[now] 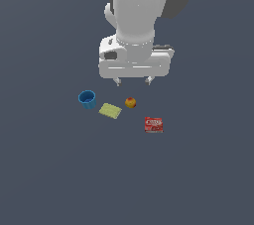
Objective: Pick up a designated object from a clutter of objects.
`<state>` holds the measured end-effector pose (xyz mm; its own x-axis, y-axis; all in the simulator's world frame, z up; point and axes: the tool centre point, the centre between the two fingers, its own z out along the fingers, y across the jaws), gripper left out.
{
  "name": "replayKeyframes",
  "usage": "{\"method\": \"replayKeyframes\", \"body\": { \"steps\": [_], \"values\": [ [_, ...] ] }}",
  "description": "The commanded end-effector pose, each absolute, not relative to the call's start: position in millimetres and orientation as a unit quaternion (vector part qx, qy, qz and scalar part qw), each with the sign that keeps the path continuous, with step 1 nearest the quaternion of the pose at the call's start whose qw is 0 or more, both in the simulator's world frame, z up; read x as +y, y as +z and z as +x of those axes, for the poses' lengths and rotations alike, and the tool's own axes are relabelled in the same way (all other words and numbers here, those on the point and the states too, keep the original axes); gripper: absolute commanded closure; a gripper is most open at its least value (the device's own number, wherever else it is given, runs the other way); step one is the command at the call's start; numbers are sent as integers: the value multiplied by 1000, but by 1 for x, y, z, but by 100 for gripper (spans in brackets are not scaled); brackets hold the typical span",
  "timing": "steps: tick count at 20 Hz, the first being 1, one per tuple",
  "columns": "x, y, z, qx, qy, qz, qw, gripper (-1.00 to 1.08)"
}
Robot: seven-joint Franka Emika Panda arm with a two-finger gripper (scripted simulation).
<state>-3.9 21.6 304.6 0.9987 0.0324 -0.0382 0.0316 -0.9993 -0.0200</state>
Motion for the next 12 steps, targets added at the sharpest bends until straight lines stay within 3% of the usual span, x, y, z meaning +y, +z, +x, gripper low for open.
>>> {"method": "replayKeyframes", "body": {
  "steps": [1, 12],
  "values": [
    [22, 305, -4, -16, 19, -1000, 10, -92],
    [21, 319, 0, -28, 1, -1000, 9, -92]
  ]
}}
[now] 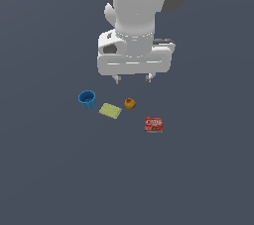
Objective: Pick up a designated object from a clutter of objects.
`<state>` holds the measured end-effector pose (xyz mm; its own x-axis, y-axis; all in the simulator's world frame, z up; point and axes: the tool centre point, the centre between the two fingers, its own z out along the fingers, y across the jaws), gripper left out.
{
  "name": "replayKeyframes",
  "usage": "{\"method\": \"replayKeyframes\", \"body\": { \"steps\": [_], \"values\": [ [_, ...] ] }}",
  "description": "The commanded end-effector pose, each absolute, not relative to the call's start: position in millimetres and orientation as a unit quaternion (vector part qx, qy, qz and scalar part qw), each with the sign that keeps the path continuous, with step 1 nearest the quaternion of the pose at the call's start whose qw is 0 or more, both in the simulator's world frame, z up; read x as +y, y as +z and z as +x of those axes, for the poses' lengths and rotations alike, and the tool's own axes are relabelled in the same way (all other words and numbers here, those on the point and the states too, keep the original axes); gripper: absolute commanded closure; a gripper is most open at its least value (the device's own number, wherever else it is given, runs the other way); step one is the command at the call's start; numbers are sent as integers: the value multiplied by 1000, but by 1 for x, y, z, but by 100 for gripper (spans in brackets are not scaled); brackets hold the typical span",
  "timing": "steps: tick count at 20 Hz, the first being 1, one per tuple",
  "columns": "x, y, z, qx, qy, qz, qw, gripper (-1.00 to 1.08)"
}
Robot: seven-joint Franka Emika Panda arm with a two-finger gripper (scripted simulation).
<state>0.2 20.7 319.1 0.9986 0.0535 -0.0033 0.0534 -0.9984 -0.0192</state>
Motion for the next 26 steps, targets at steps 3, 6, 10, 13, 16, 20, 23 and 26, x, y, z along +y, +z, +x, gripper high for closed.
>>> {"method": "replayKeyframes", "body": {
  "steps": [3, 6, 10, 13, 16, 20, 23, 26],
  "values": [
    [21, 320, 0, -25, 2, -1000, 10, -92],
    [20, 319, 0, -26, 2, -1000, 10, -92],
    [22, 315, 2, -38, 2, -999, 8, -92],
    [24, 309, 3, -55, 2, -998, 6, -92],
    [26, 300, 6, -79, 2, -997, 4, -92],
    [31, 285, 10, -121, 3, -993, 0, -92],
    [36, 271, 14, -160, 3, -987, -4, -92],
    [42, 253, 17, -207, 4, -978, -7, -92]
  ]
}}
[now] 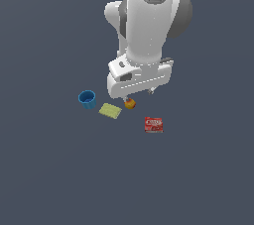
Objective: Pick up a designated object from a clutter of objects.
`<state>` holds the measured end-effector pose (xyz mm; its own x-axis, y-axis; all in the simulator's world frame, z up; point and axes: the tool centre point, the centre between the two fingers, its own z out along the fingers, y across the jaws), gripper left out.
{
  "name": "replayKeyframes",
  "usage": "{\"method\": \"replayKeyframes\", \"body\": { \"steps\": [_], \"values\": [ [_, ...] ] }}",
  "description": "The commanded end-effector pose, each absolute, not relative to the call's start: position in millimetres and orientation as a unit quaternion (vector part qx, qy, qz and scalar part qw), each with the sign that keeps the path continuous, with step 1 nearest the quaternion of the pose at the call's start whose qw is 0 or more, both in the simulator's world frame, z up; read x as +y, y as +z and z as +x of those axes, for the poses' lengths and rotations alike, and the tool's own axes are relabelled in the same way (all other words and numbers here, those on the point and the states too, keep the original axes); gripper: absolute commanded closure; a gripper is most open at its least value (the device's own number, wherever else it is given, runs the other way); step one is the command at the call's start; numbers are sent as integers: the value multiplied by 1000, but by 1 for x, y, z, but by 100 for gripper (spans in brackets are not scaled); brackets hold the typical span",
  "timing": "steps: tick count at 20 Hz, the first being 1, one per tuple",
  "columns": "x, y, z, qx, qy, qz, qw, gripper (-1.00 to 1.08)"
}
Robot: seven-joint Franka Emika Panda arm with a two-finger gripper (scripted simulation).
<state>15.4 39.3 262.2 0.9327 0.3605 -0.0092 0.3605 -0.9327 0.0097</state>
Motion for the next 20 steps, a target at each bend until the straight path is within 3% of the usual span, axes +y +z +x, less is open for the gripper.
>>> {"method": "replayKeyframes", "body": {
  "steps": [1, 20],
  "values": [
    [45, 248, 18, 223, -4, 975, 8, -92],
    [95, 135, 21, 519, -7, 855, 12, -92]
  ]
}}
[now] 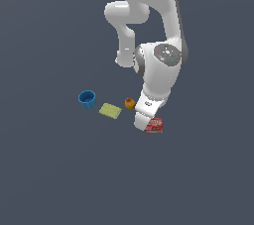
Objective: Pick up a designated object from a clutter of objects.
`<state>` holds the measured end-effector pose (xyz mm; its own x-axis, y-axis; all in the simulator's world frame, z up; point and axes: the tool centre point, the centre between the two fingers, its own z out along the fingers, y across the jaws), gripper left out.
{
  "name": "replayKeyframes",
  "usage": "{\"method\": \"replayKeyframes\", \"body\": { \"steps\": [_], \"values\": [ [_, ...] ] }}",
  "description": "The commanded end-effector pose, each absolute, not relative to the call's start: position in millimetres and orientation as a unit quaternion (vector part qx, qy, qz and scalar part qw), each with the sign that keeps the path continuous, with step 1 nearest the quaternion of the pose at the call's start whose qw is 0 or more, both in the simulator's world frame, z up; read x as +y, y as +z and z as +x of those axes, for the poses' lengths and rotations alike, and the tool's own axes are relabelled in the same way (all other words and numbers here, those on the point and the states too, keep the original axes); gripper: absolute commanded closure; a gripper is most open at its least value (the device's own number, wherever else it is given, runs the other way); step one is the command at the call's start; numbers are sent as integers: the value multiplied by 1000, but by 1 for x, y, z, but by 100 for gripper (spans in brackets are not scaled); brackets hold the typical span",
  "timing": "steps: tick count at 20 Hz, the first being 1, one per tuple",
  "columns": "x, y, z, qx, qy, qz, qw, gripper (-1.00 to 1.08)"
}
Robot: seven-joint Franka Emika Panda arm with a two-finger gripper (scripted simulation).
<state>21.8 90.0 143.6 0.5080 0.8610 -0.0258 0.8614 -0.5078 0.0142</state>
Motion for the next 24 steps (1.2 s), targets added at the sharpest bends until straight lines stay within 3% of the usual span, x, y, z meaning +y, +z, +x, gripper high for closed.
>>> {"method": "replayKeyframes", "body": {
  "steps": [1, 12, 24],
  "values": [
    [98, 129, 20, 533, -7, 846, 11, -92],
    [125, 80, 10, 651, -2, 759, 3, -92],
    [133, 66, 6, 681, 0, 732, 0, -92]
  ]
}}
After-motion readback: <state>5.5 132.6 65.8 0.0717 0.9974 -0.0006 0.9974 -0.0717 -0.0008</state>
